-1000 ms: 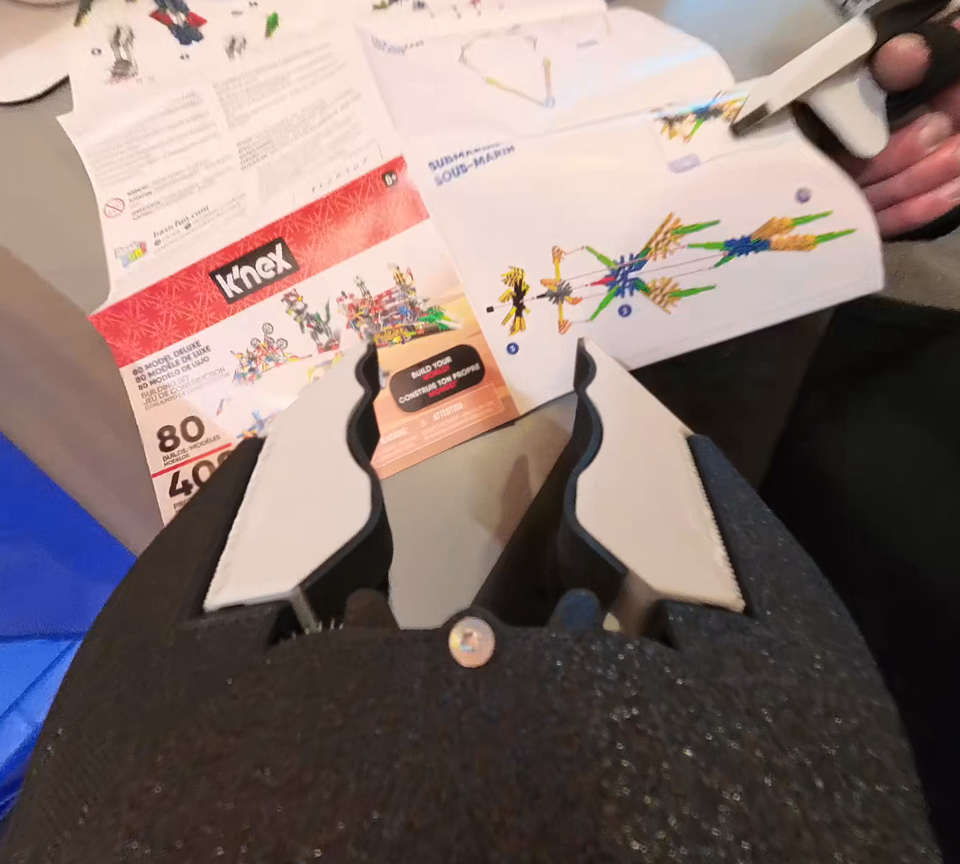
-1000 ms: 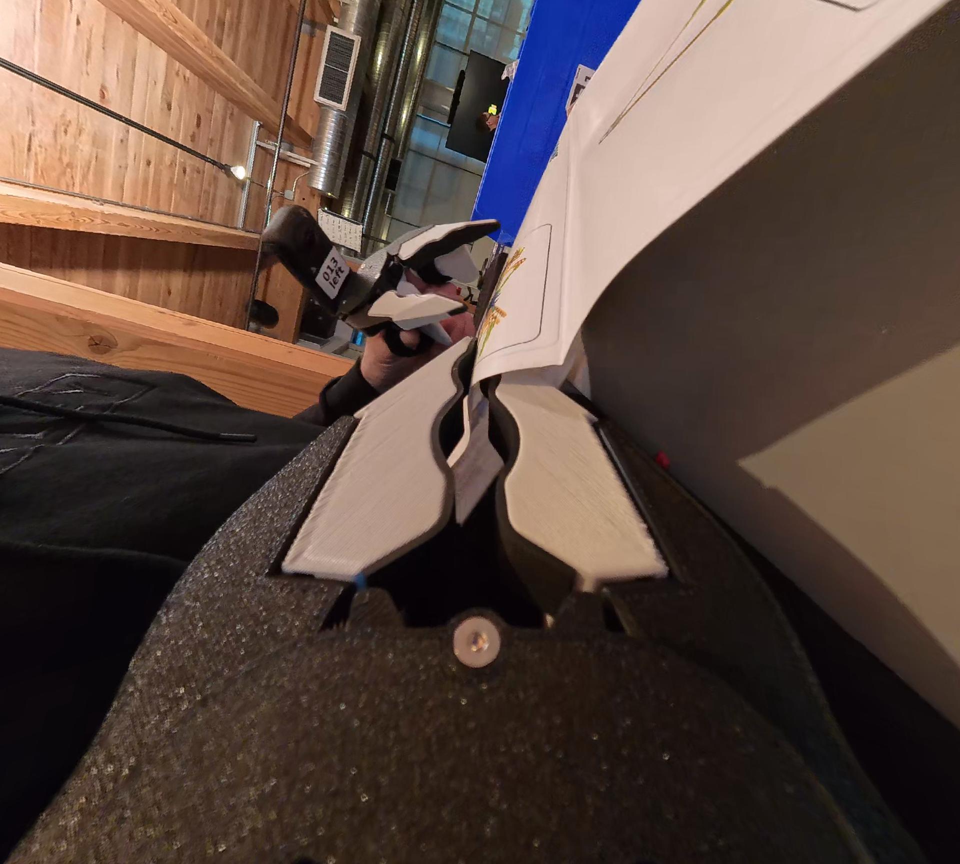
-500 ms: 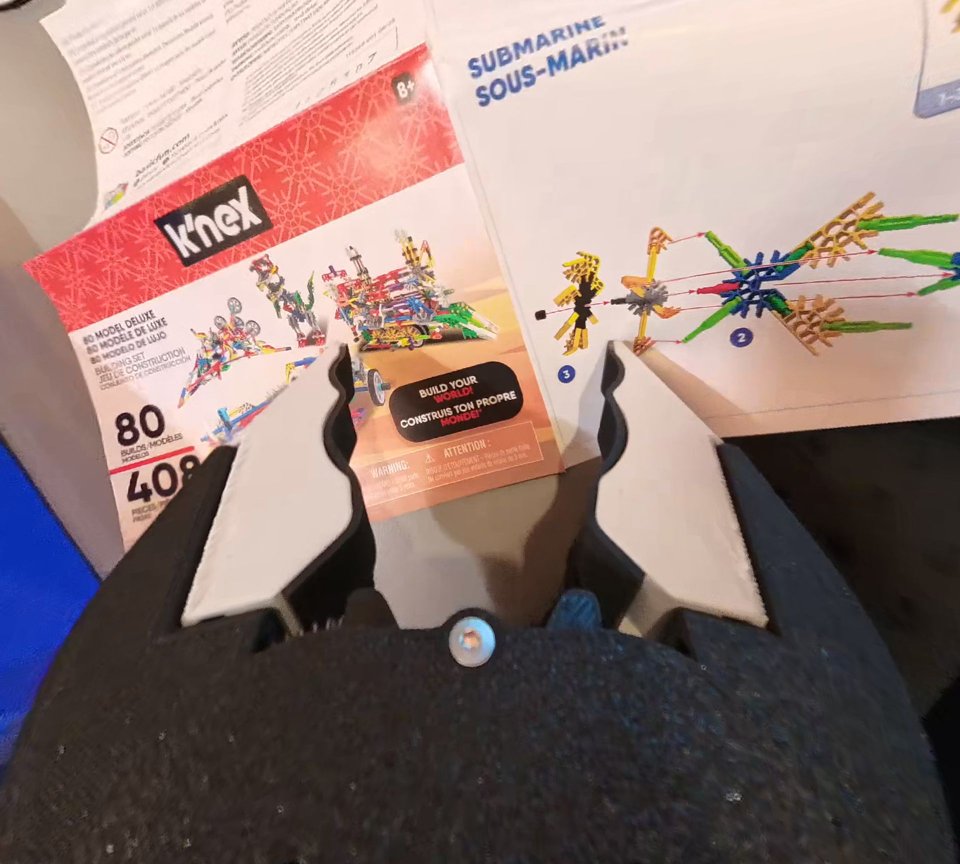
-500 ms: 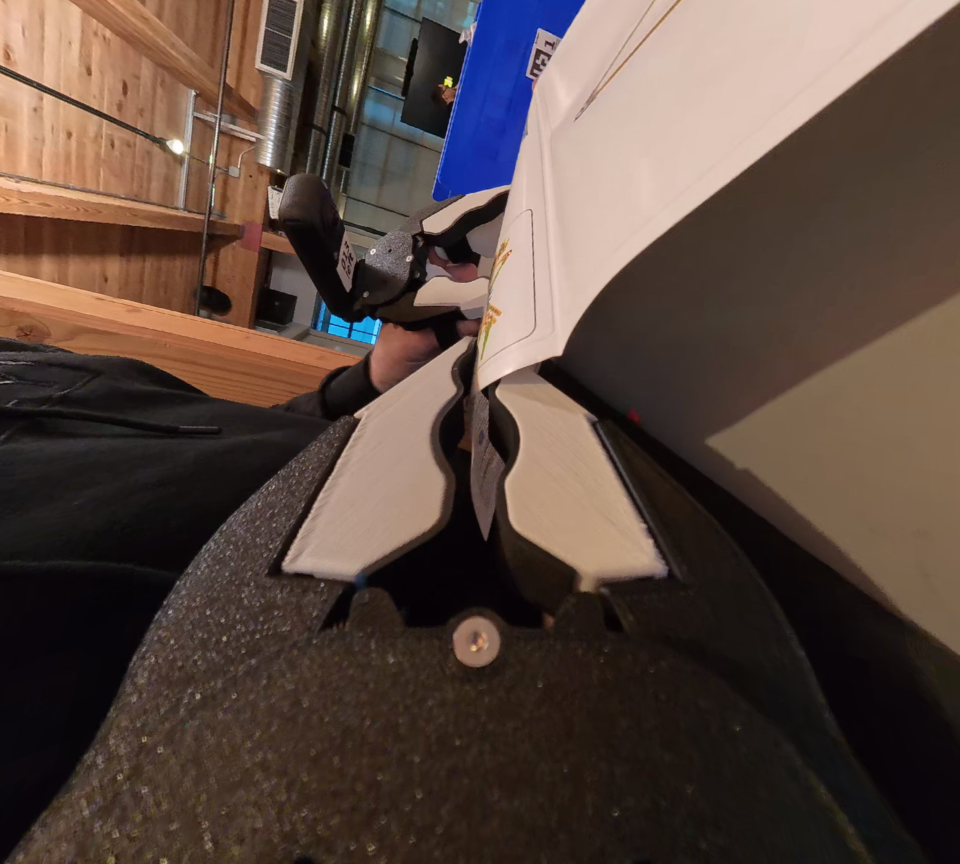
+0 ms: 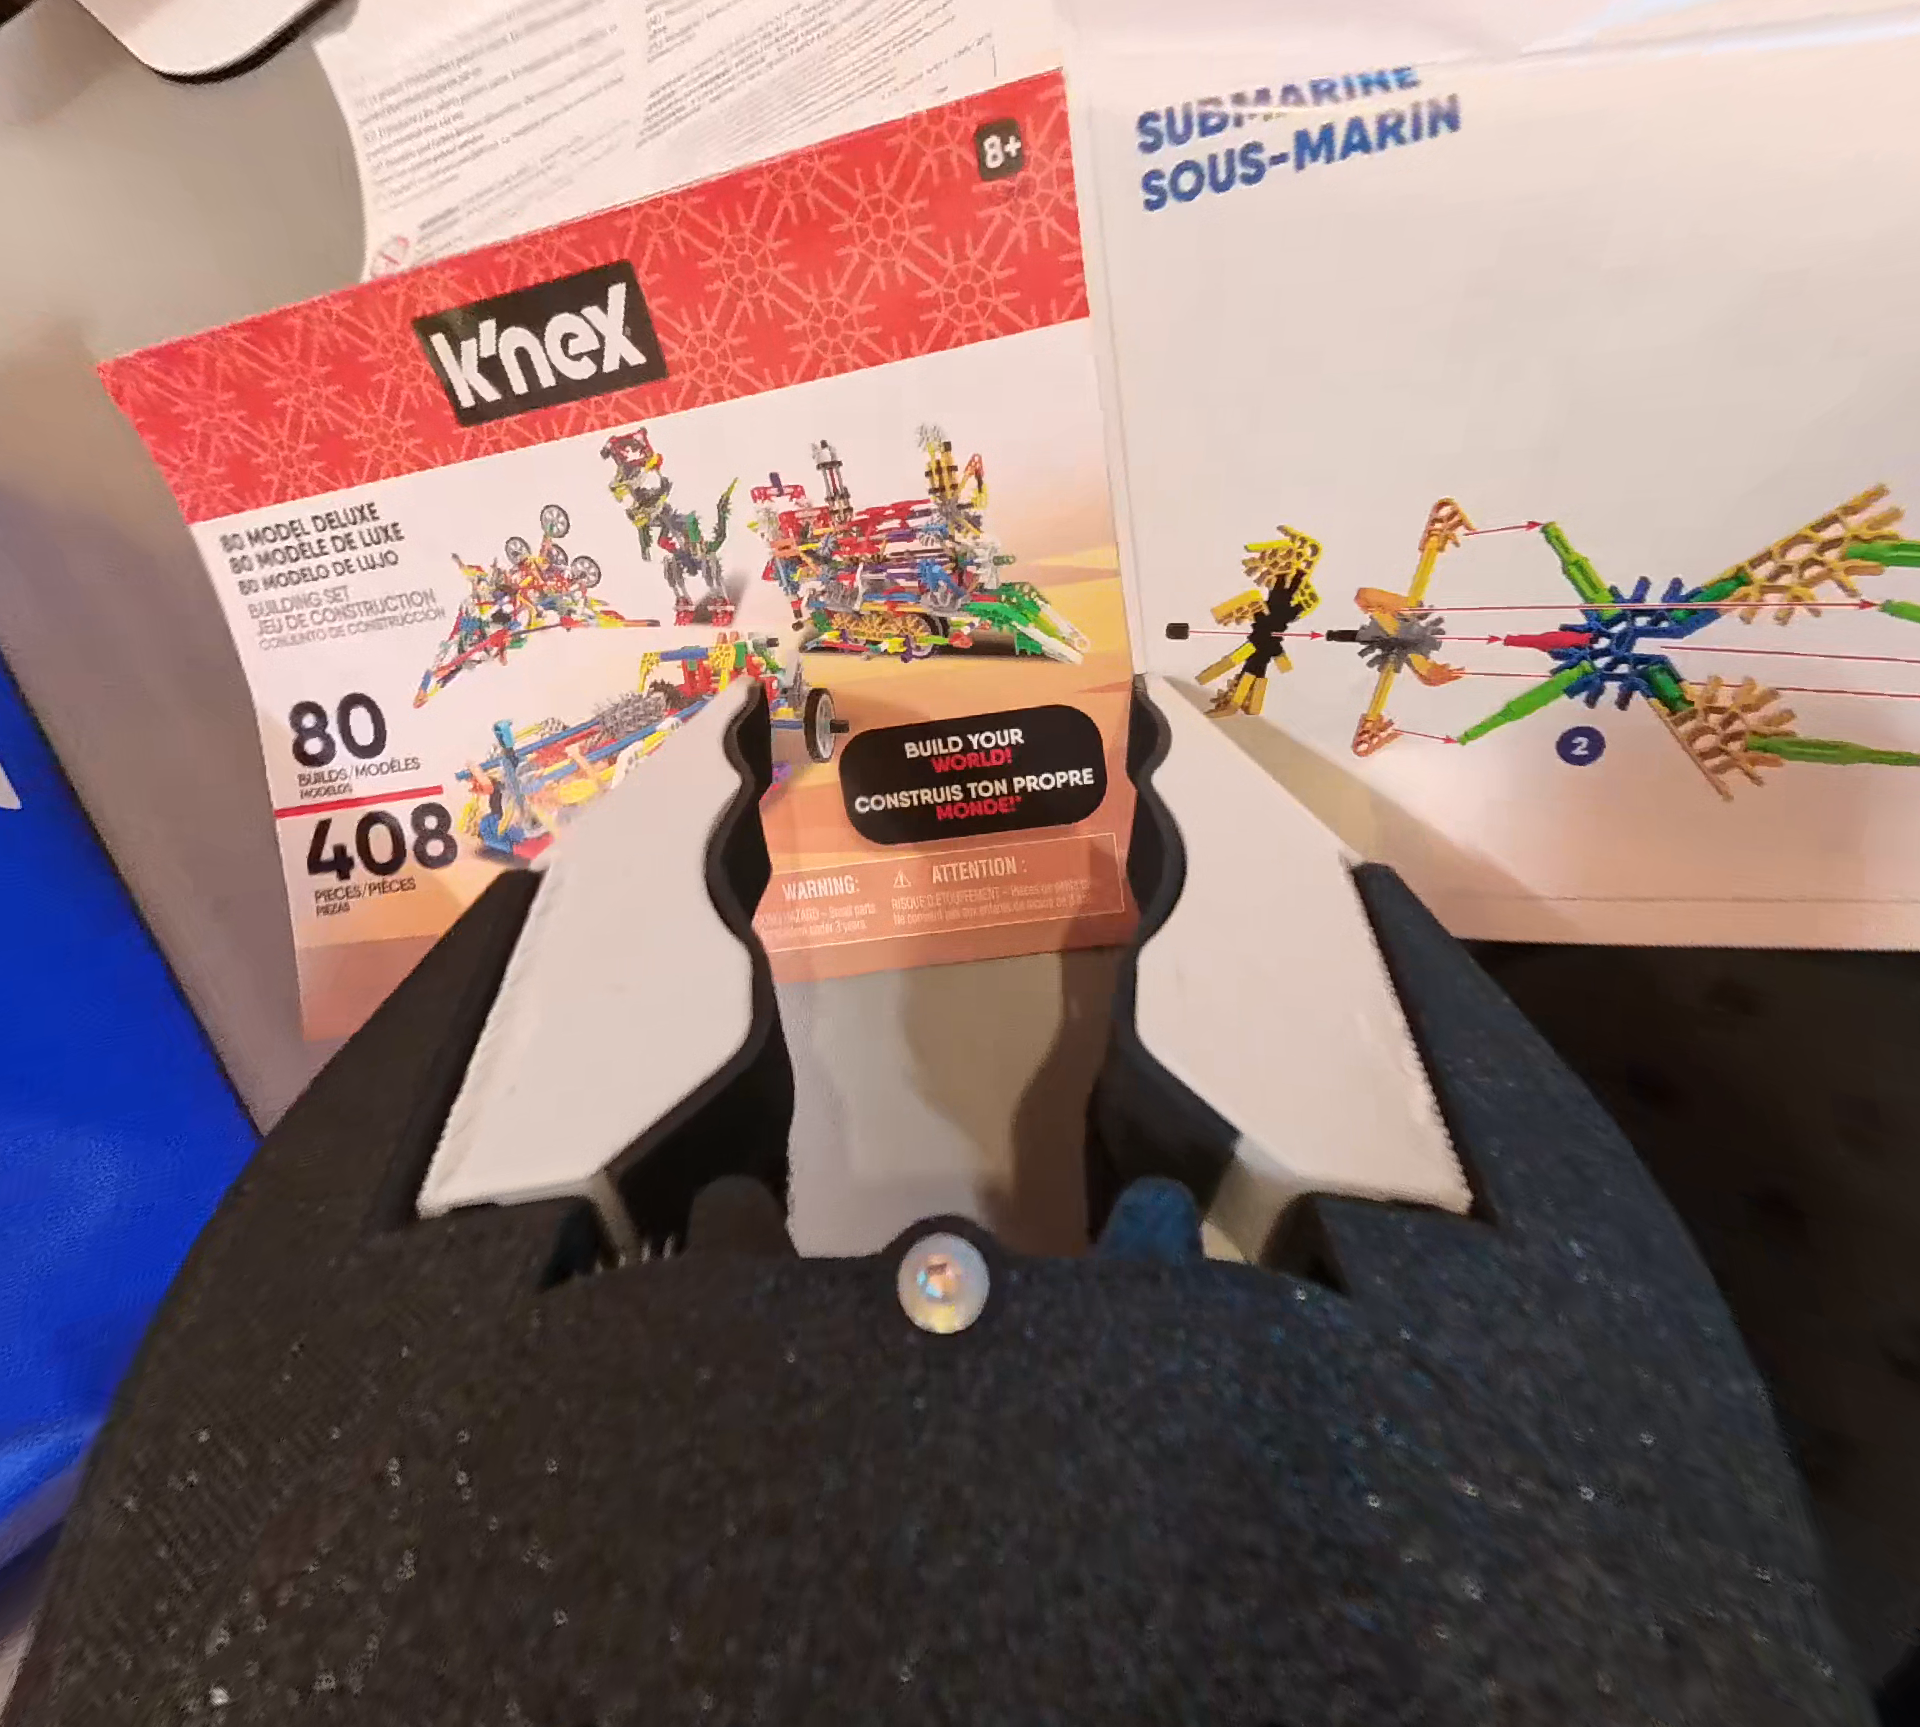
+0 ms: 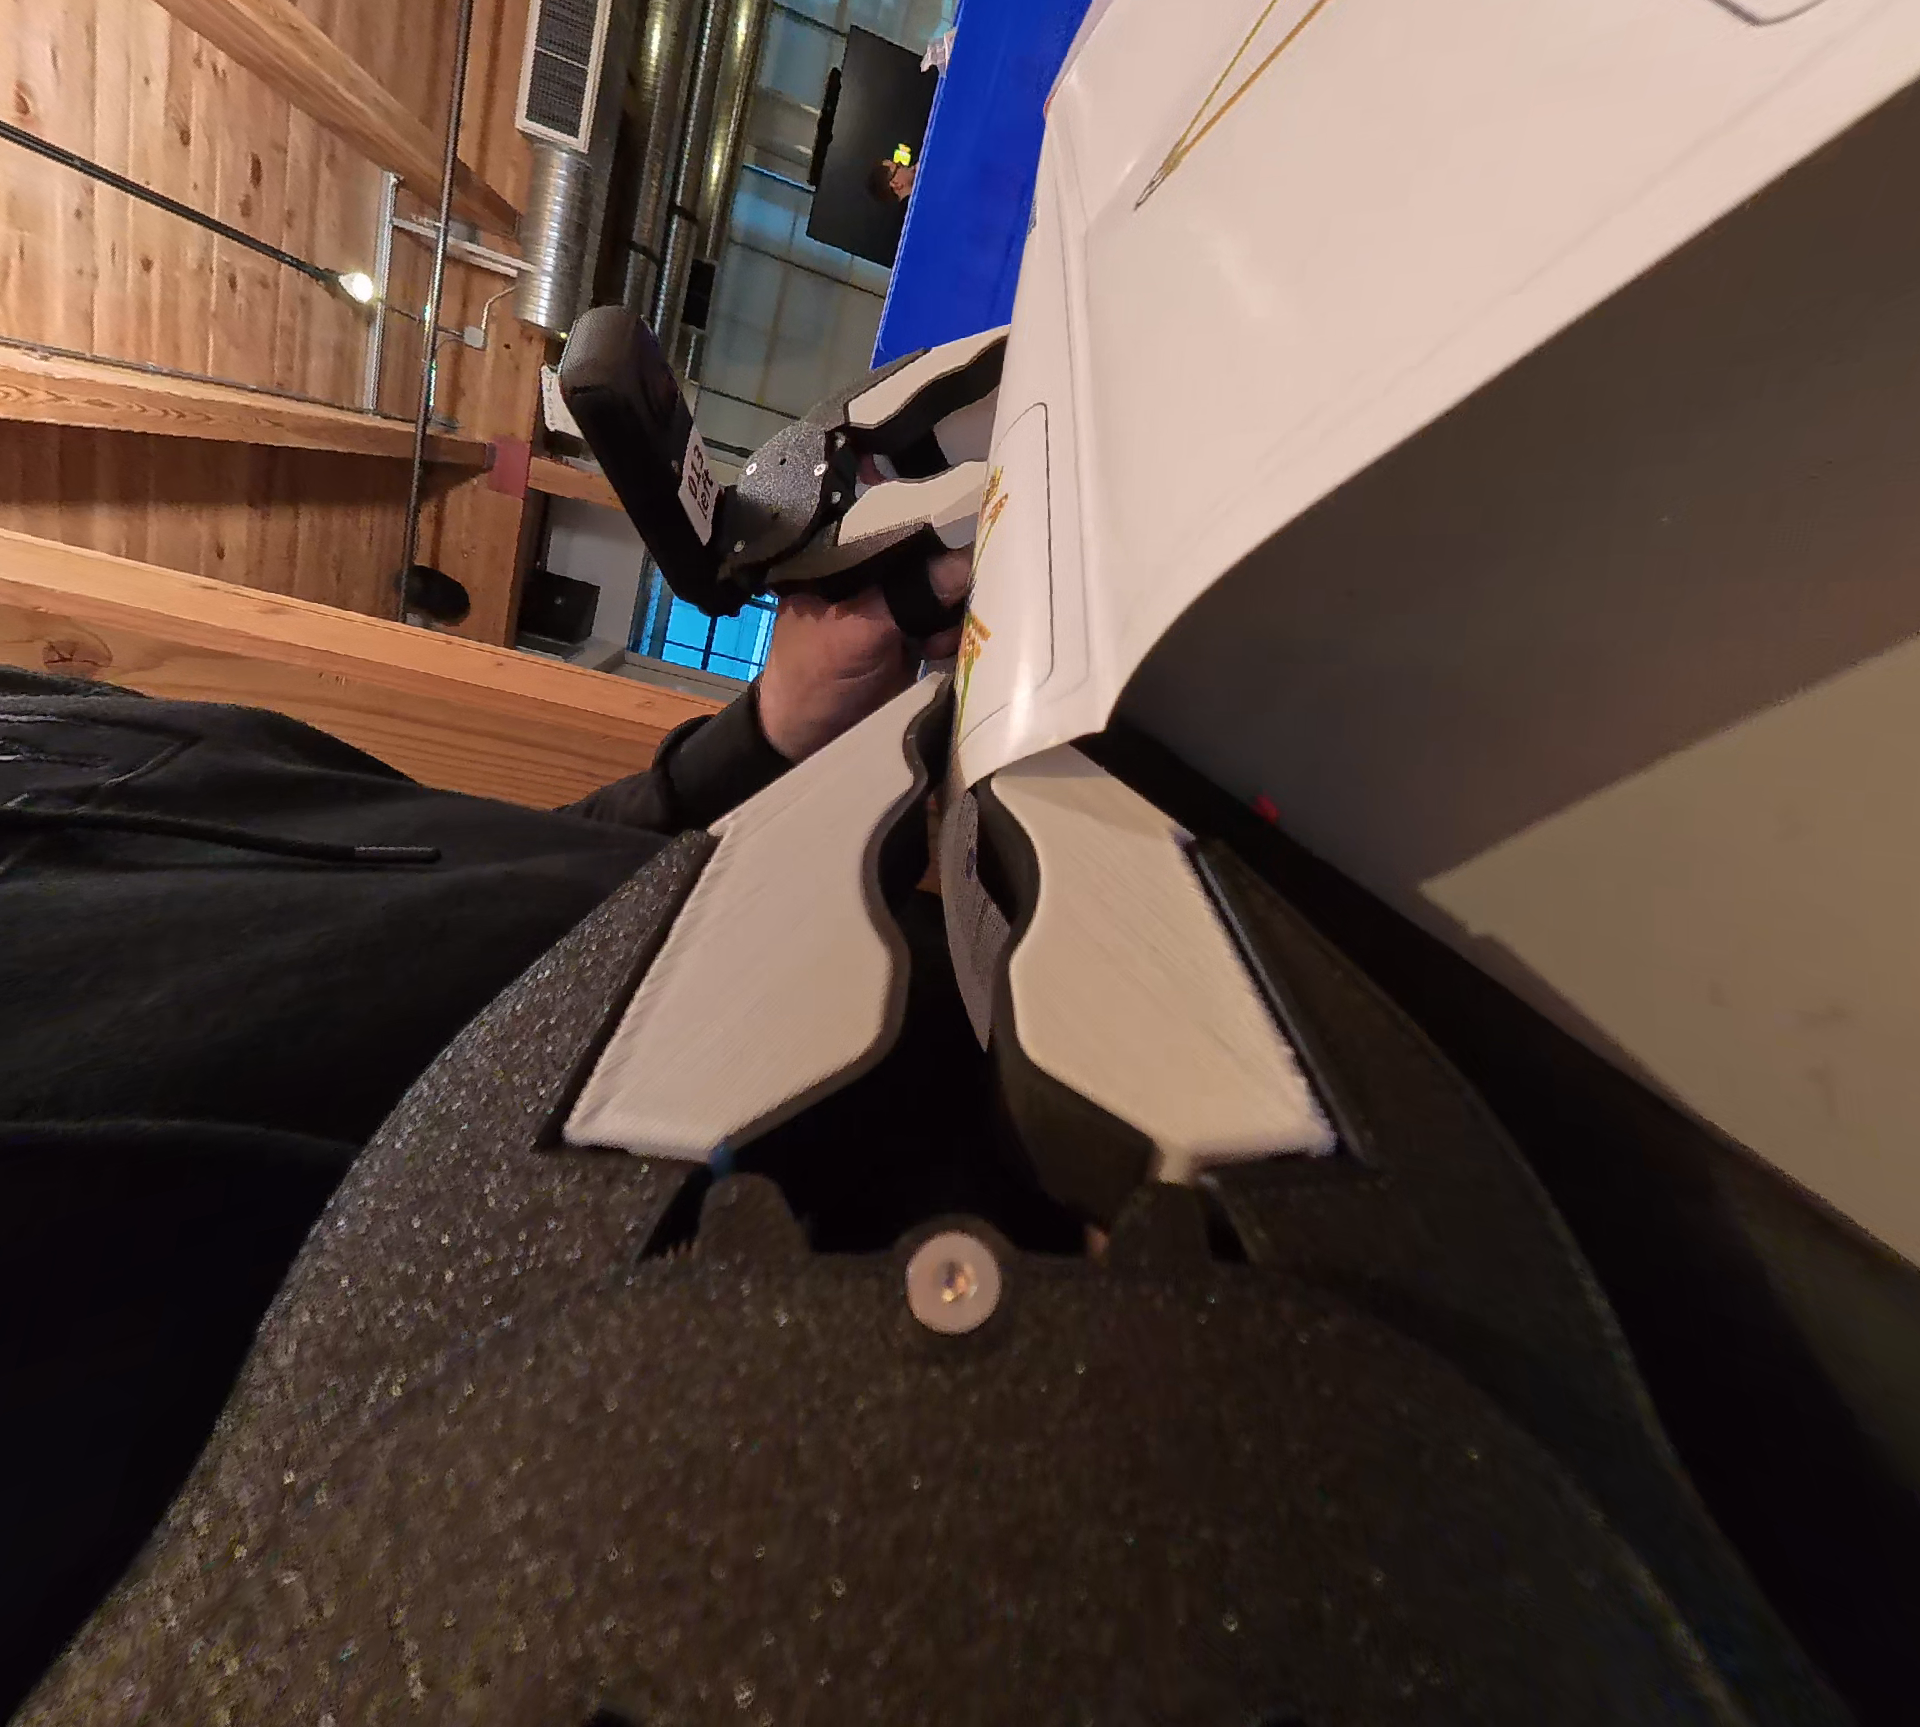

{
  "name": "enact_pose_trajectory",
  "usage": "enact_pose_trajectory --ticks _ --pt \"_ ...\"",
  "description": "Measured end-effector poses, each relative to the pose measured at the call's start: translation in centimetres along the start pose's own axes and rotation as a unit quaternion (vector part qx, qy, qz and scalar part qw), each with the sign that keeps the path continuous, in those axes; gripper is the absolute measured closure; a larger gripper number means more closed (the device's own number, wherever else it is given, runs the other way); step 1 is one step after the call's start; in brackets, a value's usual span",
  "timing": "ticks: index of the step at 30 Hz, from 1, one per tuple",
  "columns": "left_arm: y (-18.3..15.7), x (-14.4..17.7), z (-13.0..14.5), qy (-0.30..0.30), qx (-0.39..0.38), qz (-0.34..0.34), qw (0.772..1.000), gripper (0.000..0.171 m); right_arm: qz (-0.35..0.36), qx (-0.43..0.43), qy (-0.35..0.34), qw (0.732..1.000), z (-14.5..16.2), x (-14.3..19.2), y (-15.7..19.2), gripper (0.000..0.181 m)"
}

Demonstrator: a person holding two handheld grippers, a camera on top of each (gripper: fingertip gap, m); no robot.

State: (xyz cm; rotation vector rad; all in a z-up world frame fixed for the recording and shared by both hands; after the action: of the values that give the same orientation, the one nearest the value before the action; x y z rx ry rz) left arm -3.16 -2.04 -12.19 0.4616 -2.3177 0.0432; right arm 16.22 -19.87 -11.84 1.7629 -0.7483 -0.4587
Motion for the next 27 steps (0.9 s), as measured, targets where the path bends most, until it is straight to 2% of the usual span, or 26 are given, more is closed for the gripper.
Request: enact_pose_trajectory --ticks 9,14,19,27 --pt "0.0 0.1 -0.3 -0.006 -0.009 -0.009 1.000 0.116 0.001 0.001 0.001 1.000 0.1 0.1 0.0 0.181" --pt "0.5 0.4 -0.9 -0.024 -0.014 -0.025 0.999 0.144 -0.002 -0.001 -0.002 1.000 0.0 0.3 -0.1 0.181" --pt "0.2 0.3 -1.3 -0.031 -0.025 -0.006 0.999 0.167 -0.002 -0.001 -0.002 1.000 0.1 0.3 -0.1 0.181" --pt "0.6 0.9 -2.1 -0.045 -0.027 0.006 0.999 0.171 -0.002 -0.001 -0.004 1.000 0.1 0.6 -0.1 0.181"
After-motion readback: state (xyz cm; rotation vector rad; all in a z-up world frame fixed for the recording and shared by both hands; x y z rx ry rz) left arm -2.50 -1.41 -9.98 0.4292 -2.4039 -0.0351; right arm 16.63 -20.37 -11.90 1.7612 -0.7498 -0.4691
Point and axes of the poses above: each gripper's, where its closed fingertips meet, x back along the fingers, z out of its underside, y = z × x across the jaws, the point moved 8 cm from there along x, back along the fingers
